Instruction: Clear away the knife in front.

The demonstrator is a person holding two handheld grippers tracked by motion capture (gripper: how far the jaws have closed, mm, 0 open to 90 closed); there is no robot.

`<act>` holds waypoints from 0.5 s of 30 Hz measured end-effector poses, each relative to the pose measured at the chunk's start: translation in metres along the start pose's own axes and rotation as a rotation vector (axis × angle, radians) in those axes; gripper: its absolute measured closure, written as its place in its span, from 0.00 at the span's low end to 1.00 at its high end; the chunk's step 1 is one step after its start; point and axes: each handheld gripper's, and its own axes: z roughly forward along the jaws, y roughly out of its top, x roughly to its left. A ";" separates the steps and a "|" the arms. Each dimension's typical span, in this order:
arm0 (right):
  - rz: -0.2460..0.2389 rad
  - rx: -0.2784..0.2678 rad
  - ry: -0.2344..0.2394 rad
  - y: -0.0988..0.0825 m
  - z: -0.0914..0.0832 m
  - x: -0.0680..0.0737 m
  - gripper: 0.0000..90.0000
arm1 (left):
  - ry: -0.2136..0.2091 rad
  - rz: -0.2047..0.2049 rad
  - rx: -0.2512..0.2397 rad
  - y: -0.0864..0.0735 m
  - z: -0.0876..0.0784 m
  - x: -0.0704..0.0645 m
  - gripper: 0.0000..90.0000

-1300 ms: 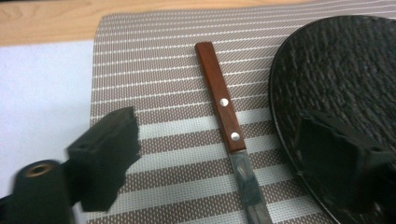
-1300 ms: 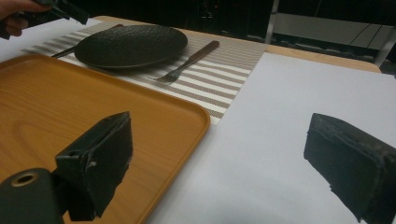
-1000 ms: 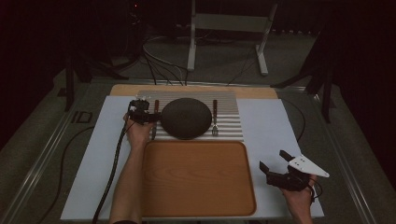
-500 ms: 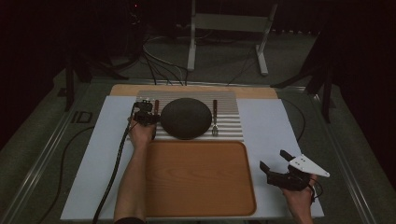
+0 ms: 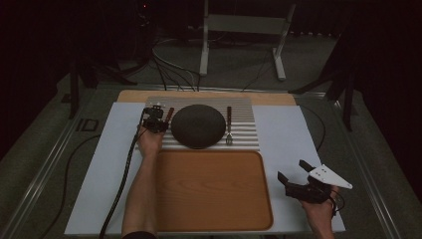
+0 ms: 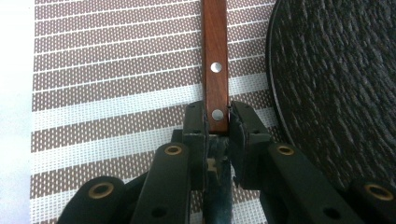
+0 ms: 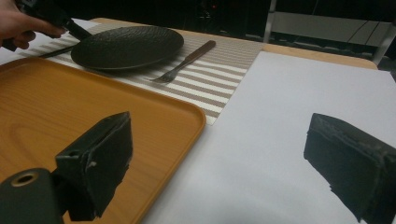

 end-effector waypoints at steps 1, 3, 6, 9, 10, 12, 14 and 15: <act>0.000 0.001 0.000 0.000 0.000 0.000 0.09 | 0.006 0.005 0.003 0.000 -0.001 0.000 0.87; 0.000 0.003 0.001 0.000 0.001 0.000 0.09 | 0.006 0.004 -0.004 -0.001 -0.002 0.001 0.87; -0.002 0.006 0.001 0.000 0.001 0.000 0.09 | 0.010 0.012 -0.012 -0.001 -0.007 0.002 0.87; -0.002 0.007 0.002 0.000 0.001 0.001 0.09 | 0.009 0.012 -0.027 0.000 -0.012 0.002 0.87; -0.003 0.007 0.001 0.000 0.001 0.001 0.09 | 0.008 0.013 -0.031 0.000 -0.013 0.002 0.87; -0.003 0.008 0.002 0.000 0.001 0.001 0.09 | 0.007 0.012 -0.036 0.000 -0.016 0.002 0.87; -0.004 0.008 0.003 0.000 0.001 0.001 0.09 | 0.007 0.010 -0.040 0.000 -0.017 0.002 0.87; -0.004 0.008 0.003 0.000 0.001 0.001 0.09 | 0.005 0.008 -0.043 -0.001 -0.018 0.002 0.87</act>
